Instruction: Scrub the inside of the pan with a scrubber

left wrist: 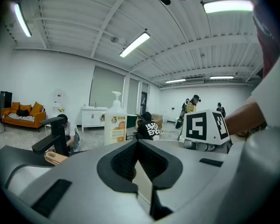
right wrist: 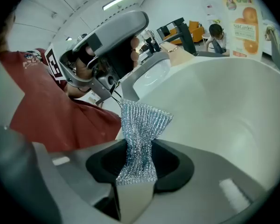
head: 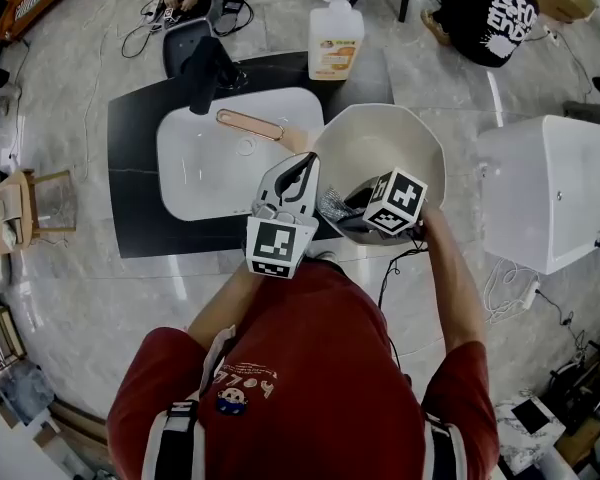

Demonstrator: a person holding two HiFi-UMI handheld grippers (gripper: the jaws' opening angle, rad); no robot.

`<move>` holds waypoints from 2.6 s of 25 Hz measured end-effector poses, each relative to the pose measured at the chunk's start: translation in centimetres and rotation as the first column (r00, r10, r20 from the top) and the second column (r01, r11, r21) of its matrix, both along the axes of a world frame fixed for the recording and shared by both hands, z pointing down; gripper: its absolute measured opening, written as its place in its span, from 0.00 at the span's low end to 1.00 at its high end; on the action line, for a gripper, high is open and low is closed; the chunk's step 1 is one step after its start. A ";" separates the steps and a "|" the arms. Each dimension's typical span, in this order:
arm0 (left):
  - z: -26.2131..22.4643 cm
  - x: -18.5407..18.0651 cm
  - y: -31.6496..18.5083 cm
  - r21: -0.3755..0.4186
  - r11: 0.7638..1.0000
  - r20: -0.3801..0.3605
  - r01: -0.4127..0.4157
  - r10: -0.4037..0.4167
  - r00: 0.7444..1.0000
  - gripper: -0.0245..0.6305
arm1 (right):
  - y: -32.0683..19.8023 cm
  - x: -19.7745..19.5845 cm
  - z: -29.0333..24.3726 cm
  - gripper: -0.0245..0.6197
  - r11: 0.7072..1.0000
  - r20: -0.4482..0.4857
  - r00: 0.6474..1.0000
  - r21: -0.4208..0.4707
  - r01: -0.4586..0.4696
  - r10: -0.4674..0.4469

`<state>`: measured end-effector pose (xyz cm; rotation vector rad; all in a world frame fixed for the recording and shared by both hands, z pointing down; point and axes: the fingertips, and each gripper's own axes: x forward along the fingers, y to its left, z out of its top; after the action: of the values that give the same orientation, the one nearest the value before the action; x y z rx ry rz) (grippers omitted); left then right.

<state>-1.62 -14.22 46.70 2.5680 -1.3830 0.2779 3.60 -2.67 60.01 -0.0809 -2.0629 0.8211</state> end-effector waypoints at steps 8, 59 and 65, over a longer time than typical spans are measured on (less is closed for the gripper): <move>0.3 1.2 -0.4 -0.012 0.999 -0.008 -0.040 0.039 0.999 0.05 | 1.9 2.2 0.0 0.30 0.994 -0.085 0.992 -0.074 0.083 -0.089; 1.8 4.3 -2.4 -0.041 0.993 -0.020 -0.115 0.114 0.993 0.05 | -11.0 15.8 4.6 0.31 0.768 -0.811 0.585 0.382 0.513 0.012; 2.0 4.0 -2.6 -0.047 0.993 -0.014 -0.106 0.106 0.994 0.05 | -13.2 15.7 4.2 0.31 0.702 -0.805 0.575 0.494 0.513 0.147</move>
<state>2.38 -16.83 48.65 2.6038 -1.2232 0.3081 19.34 -15.92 64.23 0.4130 -1.2785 -0.1629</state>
